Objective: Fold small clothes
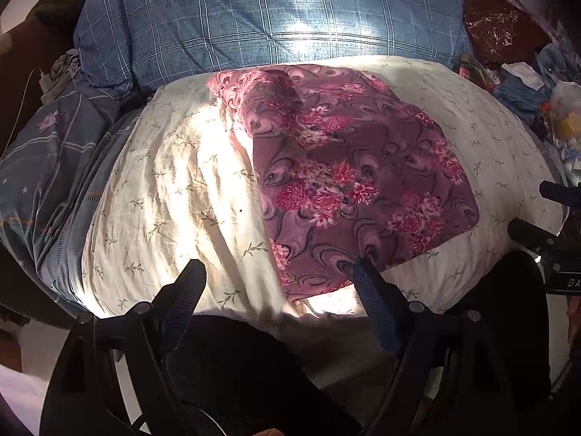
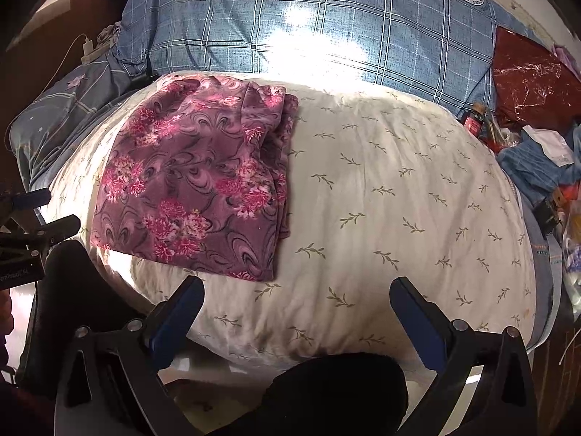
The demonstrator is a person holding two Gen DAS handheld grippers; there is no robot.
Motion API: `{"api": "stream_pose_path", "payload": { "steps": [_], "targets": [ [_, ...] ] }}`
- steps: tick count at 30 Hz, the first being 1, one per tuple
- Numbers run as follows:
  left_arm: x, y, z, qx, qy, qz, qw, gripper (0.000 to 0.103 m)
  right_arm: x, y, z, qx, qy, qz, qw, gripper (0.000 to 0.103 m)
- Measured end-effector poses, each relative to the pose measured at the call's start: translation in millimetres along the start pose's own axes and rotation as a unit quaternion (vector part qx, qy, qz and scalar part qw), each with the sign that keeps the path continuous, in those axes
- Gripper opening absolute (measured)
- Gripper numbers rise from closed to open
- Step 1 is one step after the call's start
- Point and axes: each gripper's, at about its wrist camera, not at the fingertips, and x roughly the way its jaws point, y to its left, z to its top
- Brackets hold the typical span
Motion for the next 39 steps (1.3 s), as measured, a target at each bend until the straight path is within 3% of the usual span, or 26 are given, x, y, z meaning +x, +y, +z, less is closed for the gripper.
{"api": "stream_pose_path", "payload": {
  "steps": [28,39],
  "targets": [
    [4.9,-8.0,-7.6,0.018,0.008,0.000,0.9998,0.084,2.7,0.0,-0.2,-0.012,0.010,-0.017,1.000,0.103],
    [2.2,-7.0,1.0,0.018,0.000,-0.027,0.9995,0.086,8.0,1.2,1.6,-0.017,0.019,-0.021,0.999,0.103]
  ]
}}
